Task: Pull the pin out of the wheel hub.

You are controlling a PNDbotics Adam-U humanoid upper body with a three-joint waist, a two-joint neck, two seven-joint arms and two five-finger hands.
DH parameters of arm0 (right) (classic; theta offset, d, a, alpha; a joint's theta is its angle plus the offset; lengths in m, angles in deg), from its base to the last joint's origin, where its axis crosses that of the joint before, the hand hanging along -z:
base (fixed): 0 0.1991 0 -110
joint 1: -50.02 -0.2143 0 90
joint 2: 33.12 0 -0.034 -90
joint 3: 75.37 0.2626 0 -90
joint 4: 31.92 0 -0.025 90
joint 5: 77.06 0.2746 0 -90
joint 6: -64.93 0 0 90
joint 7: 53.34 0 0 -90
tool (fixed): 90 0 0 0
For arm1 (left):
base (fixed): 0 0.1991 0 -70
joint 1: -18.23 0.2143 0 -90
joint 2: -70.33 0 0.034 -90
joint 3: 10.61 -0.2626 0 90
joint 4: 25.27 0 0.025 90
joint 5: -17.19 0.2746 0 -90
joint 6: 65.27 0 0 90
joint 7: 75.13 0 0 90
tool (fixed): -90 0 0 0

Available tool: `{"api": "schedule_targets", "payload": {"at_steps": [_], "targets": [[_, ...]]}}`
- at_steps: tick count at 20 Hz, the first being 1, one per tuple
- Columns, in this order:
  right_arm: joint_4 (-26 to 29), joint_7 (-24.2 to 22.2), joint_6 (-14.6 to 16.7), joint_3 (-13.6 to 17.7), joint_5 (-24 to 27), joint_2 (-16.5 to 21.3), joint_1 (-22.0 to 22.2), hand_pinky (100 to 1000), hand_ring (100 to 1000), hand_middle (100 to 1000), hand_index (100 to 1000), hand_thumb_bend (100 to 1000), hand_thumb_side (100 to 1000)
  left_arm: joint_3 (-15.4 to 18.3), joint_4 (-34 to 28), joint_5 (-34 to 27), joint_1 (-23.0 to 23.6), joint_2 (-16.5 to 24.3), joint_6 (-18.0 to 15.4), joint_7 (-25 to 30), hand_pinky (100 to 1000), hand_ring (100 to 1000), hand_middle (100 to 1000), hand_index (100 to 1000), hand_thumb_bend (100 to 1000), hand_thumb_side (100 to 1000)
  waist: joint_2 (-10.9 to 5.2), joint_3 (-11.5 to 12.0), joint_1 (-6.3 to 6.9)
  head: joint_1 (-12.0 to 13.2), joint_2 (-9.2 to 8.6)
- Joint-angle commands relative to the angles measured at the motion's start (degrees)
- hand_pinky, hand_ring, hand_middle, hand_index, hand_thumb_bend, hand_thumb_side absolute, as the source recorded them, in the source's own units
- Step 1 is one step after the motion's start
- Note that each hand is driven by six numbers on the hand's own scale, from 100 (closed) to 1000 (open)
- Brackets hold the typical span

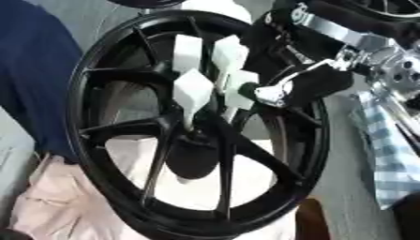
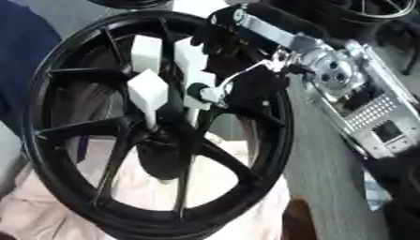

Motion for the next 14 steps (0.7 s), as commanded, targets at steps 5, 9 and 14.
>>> {"api": "schedule_targets", "payload": {"at_steps": [5,9,14], "targets": [[0.56,-0.35,-0.33,0.34,-1.23,1.96,0.18,711,757,618,732,462,197,0.14,-1.49,-0.21,-0.85,1.94,-0.15,0.31,544,579,474,667,100,872,-0.24,0.29,0.51,-0.47,-0.63],[0.56,-0.14,-0.44,0.42,-1.54,1.95,0.47,708,753,612,724,460,191,0.13,-1.79,-0.22,-0.92,2.03,-0.12,0.40,545,580,474,667,100,872,0.21,0.43,0.52,-0.63,-0.44],[0.56,0.05,-0.21,0.47,-1.91,2.17,0.70,707,749,603,712,455,182,0.16,-1.98,-0.24,-1.00,2.02,-0.05,0.43,545,580,474,667,100,872,0.39,0.50,0.55,-0.64,-0.39]]}}
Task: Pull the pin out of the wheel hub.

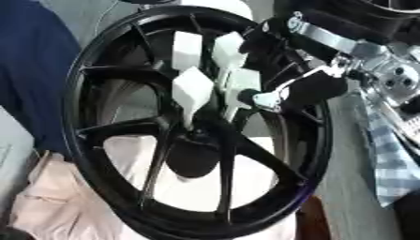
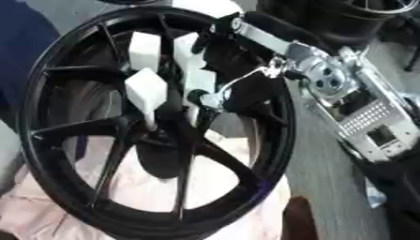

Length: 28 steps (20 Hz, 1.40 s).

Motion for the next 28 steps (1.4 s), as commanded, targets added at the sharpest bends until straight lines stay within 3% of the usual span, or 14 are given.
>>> {"api": "schedule_targets", "payload": {"at_steps": [1,28], "targets": [[0.56,0.22,0.11,0.50,-0.66,1.75,-0.23,706,748,601,709,453,178,0.16,-1.27,-0.18,-0.54,1.70,0.04,0.17,545,580,474,667,100,872,-0.72,0.03,0.55,-0.18,-0.31],[-0.23,-1.09,-0.60,-0.10,-2.19,1.42,0.47,703,746,597,703,442,157,-0.14,-1.91,-0.26,-1.49,1.30,0.18,0.67,547,581,474,667,100,871,0.24,1.19,0.64,-1.63,-0.80]]}}
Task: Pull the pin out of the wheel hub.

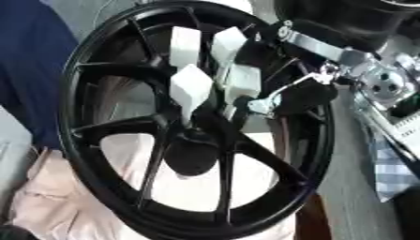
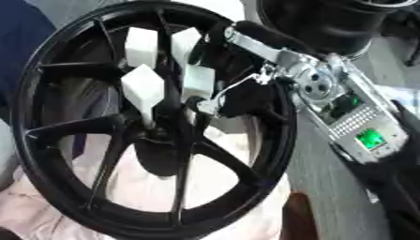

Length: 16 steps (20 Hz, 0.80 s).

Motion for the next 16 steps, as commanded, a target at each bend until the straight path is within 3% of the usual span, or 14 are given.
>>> {"api": "schedule_targets", "payload": {"at_steps": [1,4,16], "targets": [[-0.13,-0.05,0.25,0.58,-0.52,1.38,-0.48,703,745,595,702,434,141,-0.10,-1.46,-0.23,-0.68,1.17,-0.11,0.27,547,581,474,667,100,871,-0.81,0.07,0.63,-0.33,-0.80],[-0.58,-0.05,0.40,0.54,-0.47,1.41,-0.50,703,744,590,698,417,101,-0.12,-1.52,-0.23,-0.74,1.13,-0.07,0.33,547,582,474,667,100,871,-0.78,0.15,0.62,-0.43,-0.87],[-2.22,0.31,0.55,0.39,-0.39,1.21,-0.38,699,739,578,689,416,100,-0.22,-1.69,-0.25,-1.04,0.98,0.05,0.59,548,582,474,667,100,871,-0.60,0.44,0.67,-1.12,-1.24]]}}
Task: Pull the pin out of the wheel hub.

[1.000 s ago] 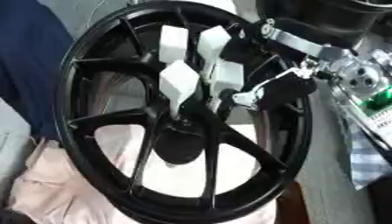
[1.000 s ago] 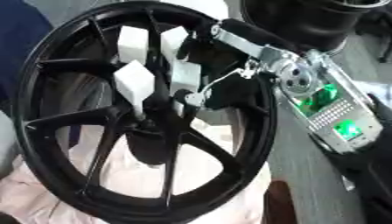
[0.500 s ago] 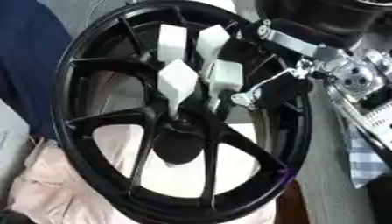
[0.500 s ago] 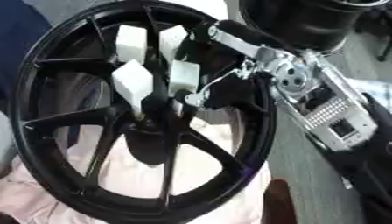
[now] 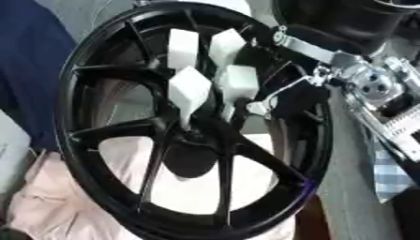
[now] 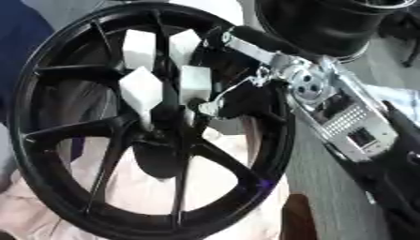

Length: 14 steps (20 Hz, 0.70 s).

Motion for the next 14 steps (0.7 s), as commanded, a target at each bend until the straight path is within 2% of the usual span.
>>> {"api": "schedule_targets", "payload": {"at_steps": [1,9,14], "targets": [[-0.18,0.25,0.16,0.41,-0.27,1.20,-0.40,696,735,567,681,414,100,0.09,-1.11,-0.25,-0.73,0.97,-0.05,0.19,548,582,474,667,100,871,-0.88,0.05,0.66,-0.42,-0.73],[0.64,2.53,-0.70,1.05,2.18,1.06,-0.56,674,702,496,622,398,100,0.09,-1.12,-0.25,-0.74,0.91,0.02,0.23,548,582,474,667,100,870,-0.98,0.05,0.68,-0.53,-0.66],[1.40,4.42,-1.83,1.33,5.05,1.10,-0.66,654,660,413,553,382,100,0.09,-1.05,-0.19,-0.75,0.87,0.11,0.26,549,582,474,667,100,870,-1.16,0.00,0.70,-0.72,-0.45]]}}
